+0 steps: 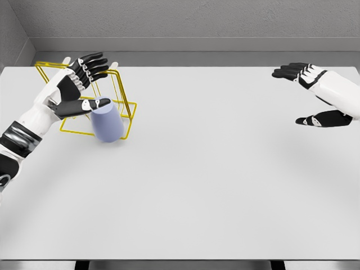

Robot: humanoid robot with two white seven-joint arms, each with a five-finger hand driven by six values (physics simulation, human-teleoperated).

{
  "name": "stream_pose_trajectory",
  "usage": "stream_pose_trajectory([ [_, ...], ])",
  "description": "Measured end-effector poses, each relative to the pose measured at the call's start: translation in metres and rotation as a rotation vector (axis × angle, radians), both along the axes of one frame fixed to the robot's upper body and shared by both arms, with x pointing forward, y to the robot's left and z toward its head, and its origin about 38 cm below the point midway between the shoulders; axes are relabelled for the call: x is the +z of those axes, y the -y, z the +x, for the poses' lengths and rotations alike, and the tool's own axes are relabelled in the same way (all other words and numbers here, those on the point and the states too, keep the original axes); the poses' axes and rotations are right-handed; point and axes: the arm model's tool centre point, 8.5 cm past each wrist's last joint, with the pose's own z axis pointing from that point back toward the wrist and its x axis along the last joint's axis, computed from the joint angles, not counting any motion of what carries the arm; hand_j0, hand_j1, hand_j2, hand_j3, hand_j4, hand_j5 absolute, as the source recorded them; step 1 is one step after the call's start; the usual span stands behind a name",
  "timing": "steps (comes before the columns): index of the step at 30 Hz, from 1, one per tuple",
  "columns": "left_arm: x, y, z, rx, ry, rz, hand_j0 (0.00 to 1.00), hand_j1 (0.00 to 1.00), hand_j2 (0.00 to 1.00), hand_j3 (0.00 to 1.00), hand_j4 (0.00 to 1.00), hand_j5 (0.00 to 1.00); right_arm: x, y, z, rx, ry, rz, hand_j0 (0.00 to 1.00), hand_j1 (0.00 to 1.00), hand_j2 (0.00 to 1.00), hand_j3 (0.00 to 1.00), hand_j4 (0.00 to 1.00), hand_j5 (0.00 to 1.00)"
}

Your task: Place the cup on the cup holder with both arms

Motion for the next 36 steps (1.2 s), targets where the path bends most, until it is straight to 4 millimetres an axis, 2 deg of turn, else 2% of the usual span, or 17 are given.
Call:
stream_pose_trajectory([
  [4, 0.0, 0.0, 0.0, -0.001, 0.001, 0.005, 0.93, 0.93, 0.93, 0.93, 0.93, 0.93, -0.001, 0.001, 0.0, -0.002, -0.003, 0.0, 1.0, 1.0, 1.0, 1.0, 1.0, 1.0],
  [19, -0.003, 0.001, -0.003, -0.004, 0.005, 0.035, 0.91, 0.91, 0.91, 0.91, 0.91, 0.91, -0.001, 0.001, 0.0, -0.002, -0.004, 0.001, 1.0, 1.0, 1.0, 1.0, 1.0, 1.0],
  [26, 0.014, 0.003, -0.013, -0.038, 0.05, 0.046, 0.91, 0.91, 0.91, 0.91, 0.91, 0.91, -0.001, 0.0, 0.0, 0.0, -0.001, 0.0, 1.0, 1.0, 1.0, 1.0, 1.0, 1.0],
  [29, 0.019, -0.001, -0.017, -0.038, 0.058, 0.055, 0.93, 0.93, 0.93, 0.93, 0.93, 0.93, 0.0, 0.0, 0.0, 0.0, -0.001, 0.0, 1.0, 1.0, 1.0, 1.0, 1.0, 1.0],
  [30, 0.009, -0.004, -0.024, -0.032, 0.033, 0.058, 1.0, 1.0, 1.0, 1.0, 1.0, 1.0, 0.0, 0.0, 0.0, 0.0, -0.001, -0.001, 1.0, 1.0, 1.0, 1.0, 1.0, 1.0],
  [32, 0.003, -0.014, -0.036, -0.016, 0.014, 0.059, 1.0, 1.0, 1.0, 1.0, 1.0, 1.0, 0.0, 0.0, 0.0, 0.001, -0.001, 0.0, 1.0, 1.0, 1.0, 1.0, 1.0, 1.0],
  [33, 0.009, -0.018, -0.038, -0.007, 0.034, 0.058, 1.0, 1.0, 1.0, 1.0, 1.0, 1.0, 0.0, 0.0, 0.0, 0.001, -0.001, 0.0, 1.0, 1.0, 1.0, 1.0, 1.0, 1.0],
  [35, 0.003, -0.029, -0.051, 0.011, 0.043, 0.05, 1.0, 1.0, 1.0, 1.0, 1.0, 1.0, 0.0, 0.0, 0.0, 0.0, -0.001, 0.0, 1.0, 1.0, 1.0, 1.0, 1.0, 1.0],
  [36, 0.009, -0.034, -0.052, 0.021, 0.074, 0.045, 1.0, 1.0, 1.0, 1.0, 1.0, 1.0, 0.0, 0.0, 0.0, 0.0, -0.001, 0.0, 1.0, 1.0, 1.0, 1.0, 1.0, 1.0],
])
